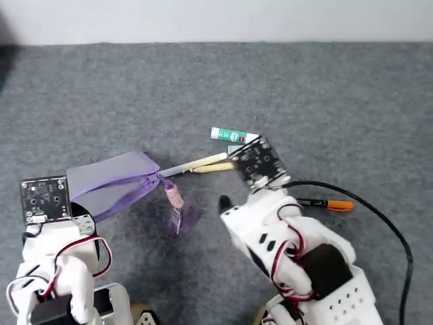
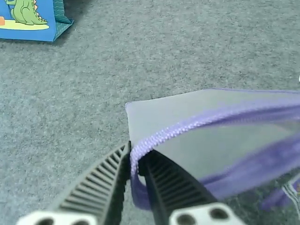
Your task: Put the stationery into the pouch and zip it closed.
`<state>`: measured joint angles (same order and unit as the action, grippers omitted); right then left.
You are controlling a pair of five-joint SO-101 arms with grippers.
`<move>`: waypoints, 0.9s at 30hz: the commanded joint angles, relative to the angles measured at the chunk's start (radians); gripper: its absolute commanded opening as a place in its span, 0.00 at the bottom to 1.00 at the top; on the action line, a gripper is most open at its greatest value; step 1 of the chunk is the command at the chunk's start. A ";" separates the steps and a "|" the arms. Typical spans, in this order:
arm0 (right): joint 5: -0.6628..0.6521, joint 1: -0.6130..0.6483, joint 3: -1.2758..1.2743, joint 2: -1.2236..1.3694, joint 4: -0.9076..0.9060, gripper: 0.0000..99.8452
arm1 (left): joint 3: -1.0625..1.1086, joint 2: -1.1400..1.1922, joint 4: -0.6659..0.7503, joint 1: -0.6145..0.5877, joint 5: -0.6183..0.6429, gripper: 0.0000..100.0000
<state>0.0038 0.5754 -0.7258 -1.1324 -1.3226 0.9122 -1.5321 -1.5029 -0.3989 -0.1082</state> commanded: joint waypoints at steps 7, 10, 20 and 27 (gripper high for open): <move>-0.273 -0.268 -0.060 0.038 -0.162 0.19 | -0.012 0.006 -0.002 -0.011 0.000 0.01; -0.316 -0.363 -0.051 0.139 -0.171 0.19 | -0.013 0.006 -0.002 -0.011 0.000 0.01; -0.554 -0.487 0.173 0.714 -0.165 0.19 | -0.013 0.006 -0.003 -0.012 0.000 0.01; -0.660 -0.487 0.362 1.030 -0.153 0.19 | -0.010 0.006 -0.003 -0.012 0.000 0.01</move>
<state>-0.6222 0.0997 -0.4710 -0.1872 -1.4868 0.9122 -1.5321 -1.5029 -0.4035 -0.1082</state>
